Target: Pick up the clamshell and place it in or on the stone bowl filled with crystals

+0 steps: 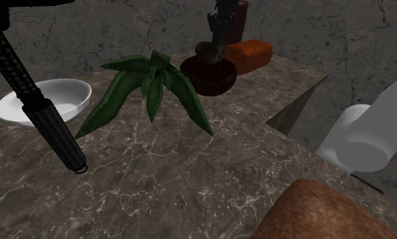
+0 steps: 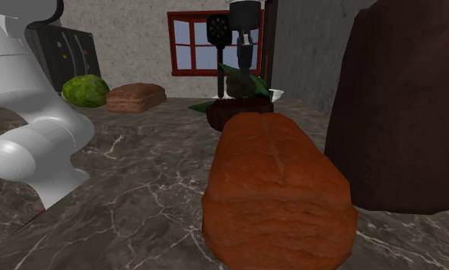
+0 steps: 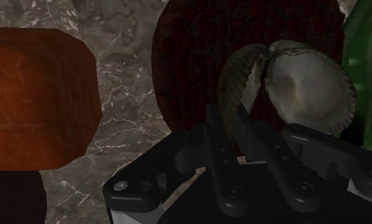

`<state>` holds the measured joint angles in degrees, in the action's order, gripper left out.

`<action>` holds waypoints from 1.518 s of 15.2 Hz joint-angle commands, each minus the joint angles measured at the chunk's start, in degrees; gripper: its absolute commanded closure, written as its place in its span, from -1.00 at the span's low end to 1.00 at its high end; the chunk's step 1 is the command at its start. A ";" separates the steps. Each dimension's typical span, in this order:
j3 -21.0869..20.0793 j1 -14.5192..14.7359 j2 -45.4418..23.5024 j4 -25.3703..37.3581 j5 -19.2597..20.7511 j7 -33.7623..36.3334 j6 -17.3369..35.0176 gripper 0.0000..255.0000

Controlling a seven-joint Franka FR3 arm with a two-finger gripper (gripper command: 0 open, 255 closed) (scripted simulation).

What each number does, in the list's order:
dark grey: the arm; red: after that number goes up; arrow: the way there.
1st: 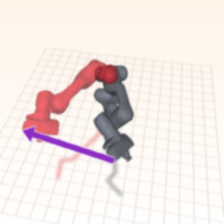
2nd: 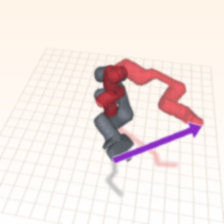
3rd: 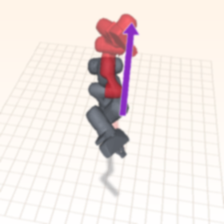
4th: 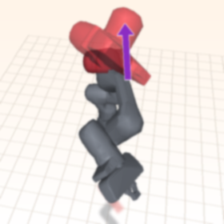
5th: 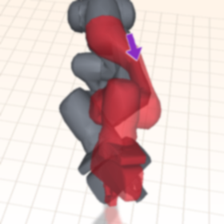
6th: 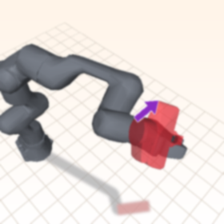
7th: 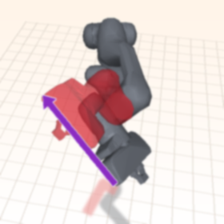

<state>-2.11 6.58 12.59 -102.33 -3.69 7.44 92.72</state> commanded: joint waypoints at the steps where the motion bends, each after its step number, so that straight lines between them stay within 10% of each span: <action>1: -0.04 0.03 0.13 -0.68 -0.01 0.03 0.59 1.00; 7: -0.04 0.03 0.13 -0.67 -0.01 0.03 0.59 1.00; 8: -0.04 0.03 0.13 -0.67 -0.01 0.03 0.59 -1.00; 23: 0.20 -0.11 -1.89 8.99 0.09 0.15 -7.06 -1.00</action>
<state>-1.91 6.47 10.70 -93.37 -3.60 7.58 85.69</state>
